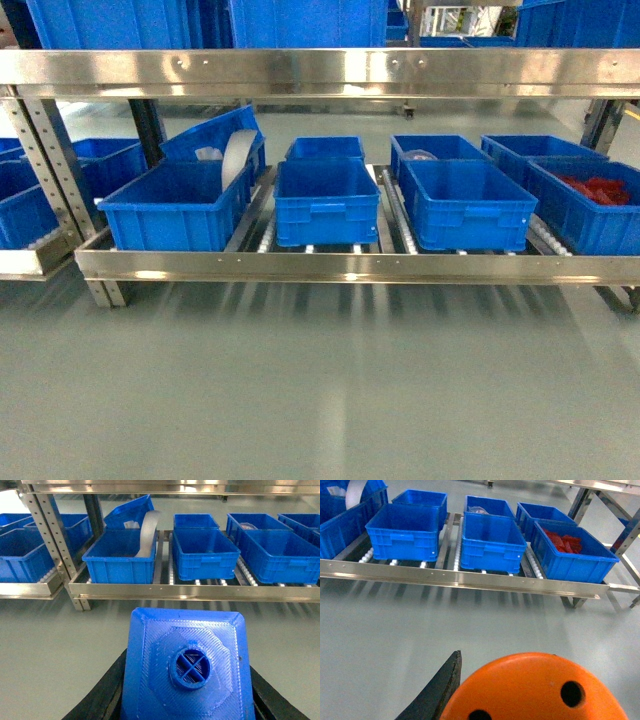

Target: Sort blue parts and orange caps into right shelf containers

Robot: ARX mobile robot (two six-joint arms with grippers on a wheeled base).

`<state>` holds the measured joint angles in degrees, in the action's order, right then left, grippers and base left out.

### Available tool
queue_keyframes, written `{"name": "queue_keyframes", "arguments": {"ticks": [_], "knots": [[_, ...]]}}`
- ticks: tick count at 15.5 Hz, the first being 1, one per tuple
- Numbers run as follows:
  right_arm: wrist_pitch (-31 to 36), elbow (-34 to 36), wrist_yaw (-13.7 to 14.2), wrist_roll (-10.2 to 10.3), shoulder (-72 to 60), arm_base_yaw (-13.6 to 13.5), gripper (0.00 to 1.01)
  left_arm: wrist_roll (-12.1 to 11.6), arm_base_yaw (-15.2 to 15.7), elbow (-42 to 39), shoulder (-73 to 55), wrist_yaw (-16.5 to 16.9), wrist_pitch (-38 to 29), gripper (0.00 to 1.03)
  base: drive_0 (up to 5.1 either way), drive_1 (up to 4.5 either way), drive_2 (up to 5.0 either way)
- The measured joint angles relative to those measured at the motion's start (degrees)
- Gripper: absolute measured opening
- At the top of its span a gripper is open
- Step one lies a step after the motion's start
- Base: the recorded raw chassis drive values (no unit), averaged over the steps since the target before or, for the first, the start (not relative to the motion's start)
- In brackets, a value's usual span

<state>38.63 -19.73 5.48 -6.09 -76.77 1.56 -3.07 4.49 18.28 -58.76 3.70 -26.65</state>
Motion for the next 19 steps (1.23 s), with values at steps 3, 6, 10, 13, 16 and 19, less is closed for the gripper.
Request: {"name": "queue_keyframes", "arguments": {"ticks": [3,6,10,13,16,19], "knots": [[0.5,0.0,-0.3,0.0,0.1,-0.1,0.43,0.0,0.2,0.0,0.2,-0.3,0.0,0.44,-1.6,-1.64,-1.6],[0.2,0.0,-0.3,0.0,0.0,0.0,0.43,0.0,0.3,0.0,0.2,-0.3,0.1,0.44,-1.6,-1.64,-1.6],[0.3,0.0,-0.3,0.0,0.0,0.0,0.43,0.0,0.3,0.0,0.2,-0.3,-0.1,0.44,-1.6,-1.64,-1.6],[0.0,0.0,-0.3,0.0,0.0,0.0,0.43,0.0,0.3,0.0,0.3,-0.3,0.0,0.44,-1.6,-1.64,-1.6],[0.0,0.0,-0.2,0.0,-0.1,0.0,0.43,0.0,0.0,0.0,0.2,0.0,0.0,0.44,-1.6,-1.64,-1.6],[0.0,0.0,-0.2,0.0,0.0,0.0,0.43,0.0,0.1,0.0,0.2,-0.1,0.0,0.44,0.1,-1.22,-2.2]]}}
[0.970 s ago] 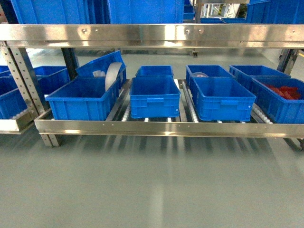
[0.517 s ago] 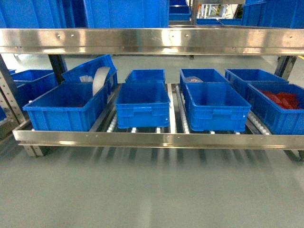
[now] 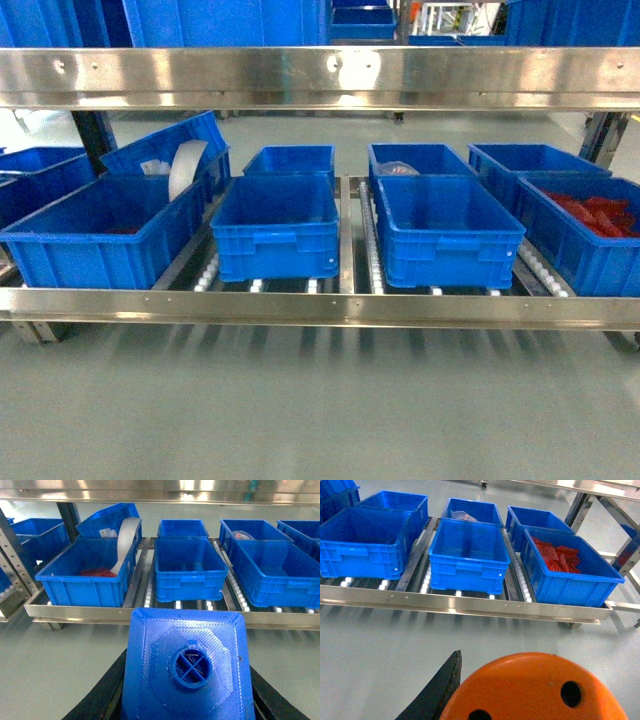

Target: Sort blue parts and orange caps into right shelf containers

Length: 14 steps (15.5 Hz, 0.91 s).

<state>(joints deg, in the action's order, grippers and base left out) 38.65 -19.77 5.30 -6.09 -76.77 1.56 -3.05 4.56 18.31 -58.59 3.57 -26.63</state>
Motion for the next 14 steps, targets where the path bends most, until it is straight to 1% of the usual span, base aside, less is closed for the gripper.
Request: {"name": "queue_keyframes", "arguments": {"ticks": [2,6,7,14], "knots": [[0.2,0.0,-0.2,0.0,0.0,-0.1,0.43,0.0,0.3,0.0,0.0,-0.4,0.0,0.44,3.7,-0.37,-3.3],[0.0,0.0,-0.1,0.0,0.0,0.0,0.43,0.0,0.2,0.0,0.0,-0.1,0.1,0.44,3.7,-0.37,-3.3],[0.1,0.0,0.2,0.0,0.0,0.0,0.43,0.0,-0.1,0.0,0.0,0.2,0.0,0.44,0.3,4.36,-3.7],[0.0,0.0,0.3,0.0,0.0,0.0,0.43,0.0,0.0,0.0,0.1,0.0,0.0,0.44,0.3,4.36,-3.7]]}}
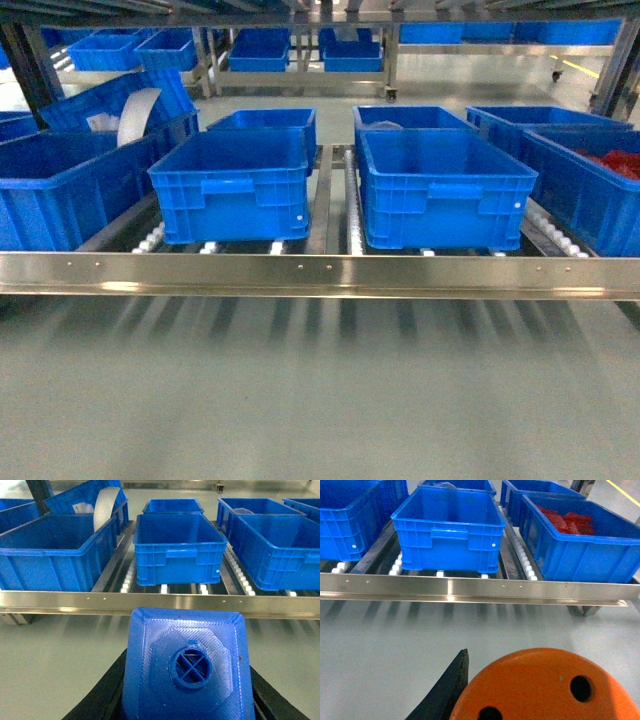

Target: Sort blue parts and orange caps into right shelf containers

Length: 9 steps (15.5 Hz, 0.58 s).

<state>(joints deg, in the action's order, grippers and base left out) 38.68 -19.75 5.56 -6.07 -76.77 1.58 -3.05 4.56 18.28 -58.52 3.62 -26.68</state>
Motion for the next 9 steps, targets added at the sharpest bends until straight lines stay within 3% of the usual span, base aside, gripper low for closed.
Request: {"name": "queue_keyframes", "arguments": {"ticks": [9], "knots": [[0.0,-0.1,-0.2,0.0,-0.3,0.0,0.43,0.0,0.0,0.0,-0.4,-0.1,0.4,0.44,0.2,4.31,-3.8]]}}
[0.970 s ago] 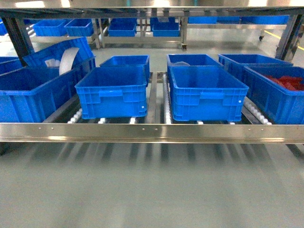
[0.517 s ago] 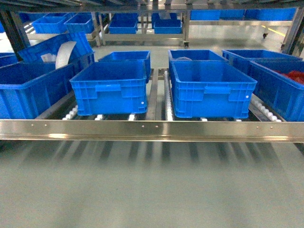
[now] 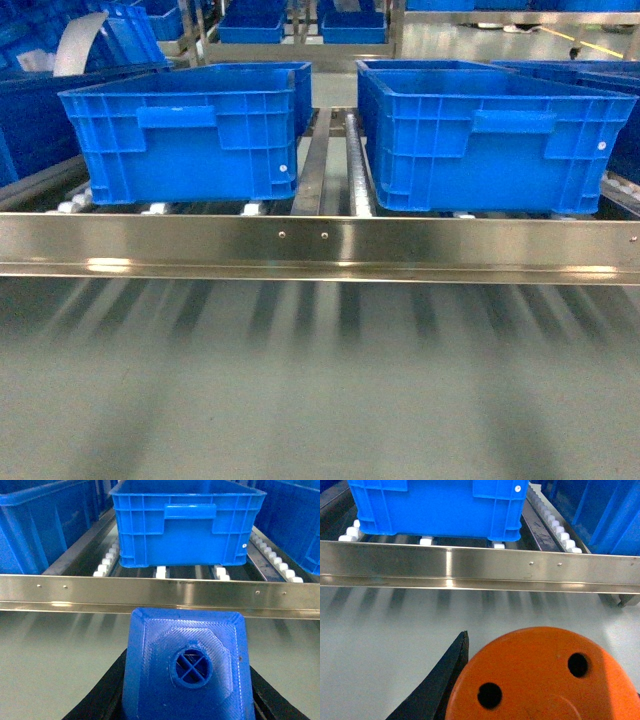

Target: Sort blue parts and orange caps into right shelf containers

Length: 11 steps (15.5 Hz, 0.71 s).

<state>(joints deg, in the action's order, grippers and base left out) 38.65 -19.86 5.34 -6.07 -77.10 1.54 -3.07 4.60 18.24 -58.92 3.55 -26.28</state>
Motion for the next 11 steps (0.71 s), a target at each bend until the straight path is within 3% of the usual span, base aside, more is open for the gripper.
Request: {"name": "queue_keyframes", "arguments": {"ticks": [11], "knots": [[0.2,0.0,0.0,0.0,0.3,0.0,0.43,0.0,0.0,0.0,0.4,0.0,-0.3,0.44,0.1,4.20,-4.0]]}}
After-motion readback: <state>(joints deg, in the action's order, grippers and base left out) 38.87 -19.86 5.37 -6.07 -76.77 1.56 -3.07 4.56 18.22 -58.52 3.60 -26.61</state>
